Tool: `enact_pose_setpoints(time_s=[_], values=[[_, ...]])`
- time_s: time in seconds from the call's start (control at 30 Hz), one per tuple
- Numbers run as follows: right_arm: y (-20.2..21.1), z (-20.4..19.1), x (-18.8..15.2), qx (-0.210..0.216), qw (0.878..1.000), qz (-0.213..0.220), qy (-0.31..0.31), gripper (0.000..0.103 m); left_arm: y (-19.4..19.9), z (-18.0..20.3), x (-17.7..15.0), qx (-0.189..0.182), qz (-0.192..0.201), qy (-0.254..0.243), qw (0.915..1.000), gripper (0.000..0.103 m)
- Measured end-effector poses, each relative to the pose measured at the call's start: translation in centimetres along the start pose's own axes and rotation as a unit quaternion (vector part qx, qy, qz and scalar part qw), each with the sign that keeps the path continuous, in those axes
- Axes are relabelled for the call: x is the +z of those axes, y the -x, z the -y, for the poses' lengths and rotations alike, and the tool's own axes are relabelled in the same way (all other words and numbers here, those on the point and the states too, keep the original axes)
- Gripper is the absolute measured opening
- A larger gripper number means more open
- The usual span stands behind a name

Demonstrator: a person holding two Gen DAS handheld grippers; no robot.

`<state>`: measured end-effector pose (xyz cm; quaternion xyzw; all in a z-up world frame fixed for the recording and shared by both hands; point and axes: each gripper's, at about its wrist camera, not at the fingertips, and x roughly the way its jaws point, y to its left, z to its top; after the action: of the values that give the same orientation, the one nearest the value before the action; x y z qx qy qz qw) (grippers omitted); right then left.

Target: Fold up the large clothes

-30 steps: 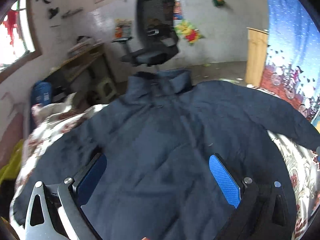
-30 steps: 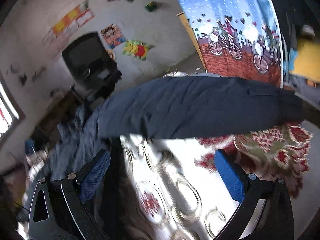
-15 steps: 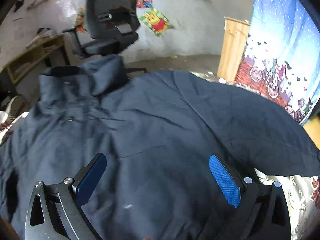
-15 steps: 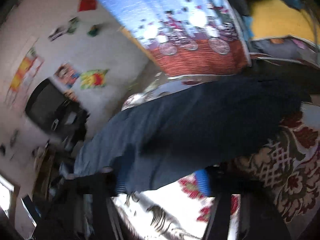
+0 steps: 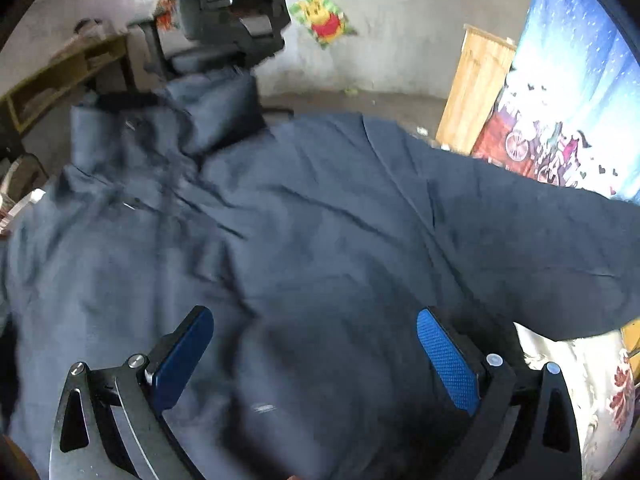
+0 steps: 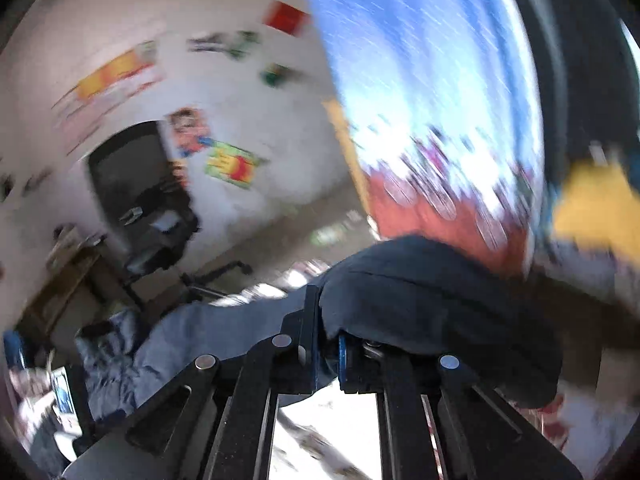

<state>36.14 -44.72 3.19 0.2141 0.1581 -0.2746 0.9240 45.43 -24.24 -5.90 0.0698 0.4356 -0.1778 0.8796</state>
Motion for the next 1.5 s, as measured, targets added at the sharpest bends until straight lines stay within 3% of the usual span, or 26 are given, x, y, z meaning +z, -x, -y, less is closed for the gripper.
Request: enact_pose_setpoints(time_s=[0.2, 0.37, 0.43, 0.6, 0.73, 0.93, 1.0, 1.07, 1.1, 1.17, 1.23, 1.27, 1.37, 1.5], values=[[1.3, -10.4, 2.6, 0.087, 0.992, 0.031, 0.086, 0.007, 7.9, -5.5, 0.3, 0.044, 0.069, 0.005, 0.9967, 0.102], [4.1, -16.9, 0.8, 0.152, 0.977, 0.033, 0.146, 0.007, 12.6, -11.0, -0.4, 0.064, 0.089, 0.03, 0.9936, 0.102], [5.1, -19.3, -0.3, 0.176, 0.968, 0.03, 0.177, 0.007, 14.4, -13.2, -1.2, 0.088, 0.094, 0.031, 0.9912, 0.102], [7.0, -25.5, -4.6, 0.24, 0.936, 0.0, 0.258, 0.007, 17.8, -19.2, -3.5, 0.122, 0.102, 0.067, 0.9849, 0.102], [7.7, -29.1, -9.7, 0.278, 0.907, -0.048, 0.311, 0.007, 19.5, -24.0, -5.9, 0.135, 0.102, 0.107, 0.9798, 0.102], [5.2, -31.1, -18.5, 0.289, 0.873, -0.153, 0.363, 0.009, 19.7, -29.3, -9.4, 0.075, 0.116, 0.162, 0.9771, 0.102], [4.3, -31.0, -21.9, 0.291, 0.855, -0.199, 0.381, 0.016, 19.1, -30.3, -10.2, 0.064, 0.113, 0.174, 0.9761, 0.102], [4.0, -30.4, -23.6, 0.301, 0.836, -0.231, 0.396, 0.044, 18.2, -30.7, -10.7, 0.056, 0.107, 0.184, 0.9755, 0.102], [4.6, -29.7, -24.3, 0.311, 0.827, -0.239, 0.402, 0.063, 17.6, -30.8, -10.9, 0.048, 0.103, 0.19, 0.9753, 0.102], [5.9, -28.4, -24.2, 0.334, 0.818, -0.231, 0.408, 0.067, 16.4, -30.6, -11.0, 0.028, 0.1, 0.196, 0.9751, 0.102], [7.2, -26.7, -22.8, 0.352, 0.817, -0.205, 0.408, 0.067, 15.4, -30.1, -10.6, 0.015, 0.1, 0.192, 0.9763, 0.102], [7.7, -25.7, -21.8, 0.351, 0.822, -0.185, 0.407, 0.068, 14.9, -29.7, -10.4, 0.012, 0.099, 0.187, 0.9773, 0.102], [6.6, -22.7, -18.8, 0.296, 0.854, -0.149, 0.402, 0.07, 12.4, -27.8, -9.4, 0.029, 0.083, 0.162, 0.983, 0.102], [1.9, -17.9, -16.9, 0.194, 0.9, -0.183, 0.345, 0.07, 8.1, -25.5, -8.7, 0.081, 0.016, 0.13, 0.9881, 0.102]])
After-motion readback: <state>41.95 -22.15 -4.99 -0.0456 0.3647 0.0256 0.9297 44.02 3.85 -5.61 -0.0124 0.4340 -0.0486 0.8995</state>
